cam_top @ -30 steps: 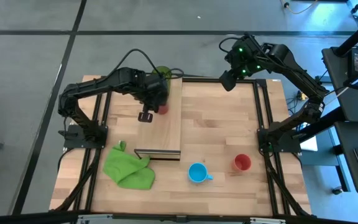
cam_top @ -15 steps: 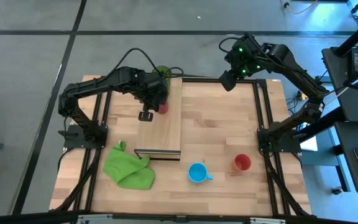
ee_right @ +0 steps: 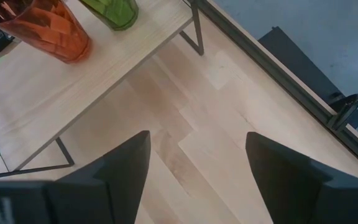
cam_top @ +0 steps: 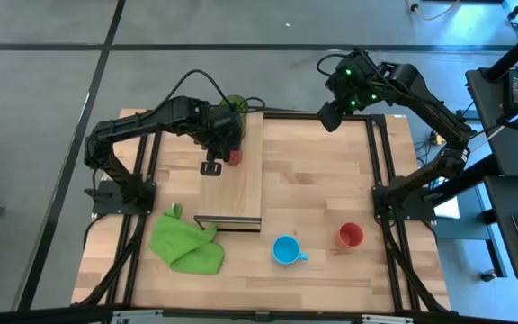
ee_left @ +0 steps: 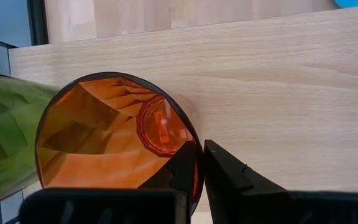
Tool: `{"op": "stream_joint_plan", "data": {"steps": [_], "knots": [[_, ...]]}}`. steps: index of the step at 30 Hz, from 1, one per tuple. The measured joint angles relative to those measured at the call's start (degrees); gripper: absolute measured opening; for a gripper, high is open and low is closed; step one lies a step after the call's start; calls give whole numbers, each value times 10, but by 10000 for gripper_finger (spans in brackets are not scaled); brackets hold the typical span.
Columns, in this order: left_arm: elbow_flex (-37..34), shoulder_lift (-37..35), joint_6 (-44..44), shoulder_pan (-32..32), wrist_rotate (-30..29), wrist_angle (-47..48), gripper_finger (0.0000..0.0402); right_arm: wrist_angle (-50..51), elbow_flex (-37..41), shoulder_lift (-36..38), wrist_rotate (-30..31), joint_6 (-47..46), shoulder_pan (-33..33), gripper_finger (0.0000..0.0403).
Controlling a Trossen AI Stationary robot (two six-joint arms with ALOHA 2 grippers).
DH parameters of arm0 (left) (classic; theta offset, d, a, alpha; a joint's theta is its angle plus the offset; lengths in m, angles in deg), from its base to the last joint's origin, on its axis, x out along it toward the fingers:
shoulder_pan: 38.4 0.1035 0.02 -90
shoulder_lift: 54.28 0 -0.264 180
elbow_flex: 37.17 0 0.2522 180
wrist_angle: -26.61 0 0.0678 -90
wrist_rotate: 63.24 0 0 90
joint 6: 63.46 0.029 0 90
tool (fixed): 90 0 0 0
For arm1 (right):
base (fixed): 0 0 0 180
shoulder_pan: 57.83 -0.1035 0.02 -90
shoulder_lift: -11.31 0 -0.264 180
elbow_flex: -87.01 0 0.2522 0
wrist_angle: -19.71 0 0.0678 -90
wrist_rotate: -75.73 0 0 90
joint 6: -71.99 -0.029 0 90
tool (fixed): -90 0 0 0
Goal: Stack small to large cups/mugs on shelf
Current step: Put the red cup on the shelf
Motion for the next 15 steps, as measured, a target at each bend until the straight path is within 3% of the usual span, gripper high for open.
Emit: {"op": "stream_joint_plan", "data": {"steps": [15], "knots": [[-2,4,-39,-6,-6,-10,26,0,0,0,0,0,0,265]]}}
